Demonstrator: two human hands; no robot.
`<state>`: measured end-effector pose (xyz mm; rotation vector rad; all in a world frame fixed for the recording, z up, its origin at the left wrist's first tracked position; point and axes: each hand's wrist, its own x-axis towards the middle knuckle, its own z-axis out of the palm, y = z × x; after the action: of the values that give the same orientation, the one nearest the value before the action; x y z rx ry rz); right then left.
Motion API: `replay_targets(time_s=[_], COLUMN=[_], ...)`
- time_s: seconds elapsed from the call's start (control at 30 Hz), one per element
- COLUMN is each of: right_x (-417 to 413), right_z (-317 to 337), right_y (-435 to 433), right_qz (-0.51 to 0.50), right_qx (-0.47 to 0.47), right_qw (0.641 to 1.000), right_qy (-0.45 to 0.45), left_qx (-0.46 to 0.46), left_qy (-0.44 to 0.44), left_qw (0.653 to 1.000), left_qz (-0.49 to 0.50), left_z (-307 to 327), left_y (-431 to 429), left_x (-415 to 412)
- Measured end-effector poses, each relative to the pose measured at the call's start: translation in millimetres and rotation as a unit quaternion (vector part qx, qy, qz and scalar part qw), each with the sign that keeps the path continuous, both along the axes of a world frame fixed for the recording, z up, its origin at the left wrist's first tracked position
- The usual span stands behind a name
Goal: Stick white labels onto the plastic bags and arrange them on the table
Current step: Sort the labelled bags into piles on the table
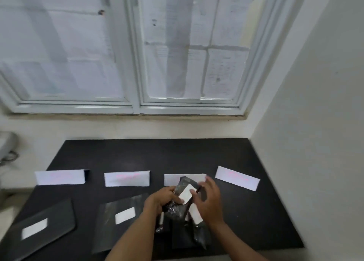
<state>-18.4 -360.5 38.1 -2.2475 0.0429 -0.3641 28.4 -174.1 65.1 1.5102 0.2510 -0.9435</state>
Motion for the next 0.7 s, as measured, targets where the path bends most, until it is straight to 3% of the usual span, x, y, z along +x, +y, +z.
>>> replay_targets(time_s=[0.07, 0.13, 0.27, 0.4, 0.6, 0.7], right_x=[8, 12, 3, -5, -6, -6], right_z=[0, 1, -2, -12, -11, -3], right_y=[32, 70, 125, 167, 204, 207], right_qz=[-0.033, -0.008, -0.01, -0.051, -0.018, 0.04], right_qx=[0.119, 0.237, 0.308, 0.305, 0.283, 0.2], right_qw=[0.984, 0.944, 0.918, 0.919, 0.928, 0.948], right_qy=[0.127, 0.229, 0.251, 0.244, 0.243, 0.243], left_qx=[0.008, 0.017, 0.04, 0.132, 0.102, 0.134], left_qy=[-0.002, 0.001, 0.011, -0.022, -0.077, -0.116], left_qw=[0.999, 0.998, 0.999, 0.988, 0.977, 0.967], left_qz=[-0.039, -0.061, -0.014, 0.072, 0.17, 0.182], left_z=[5, 12, 7, -2, -13, -17], left_y=[35, 74, 128, 174, 206, 208], left_x=[-7, -16, -27, -46, -60, -59])
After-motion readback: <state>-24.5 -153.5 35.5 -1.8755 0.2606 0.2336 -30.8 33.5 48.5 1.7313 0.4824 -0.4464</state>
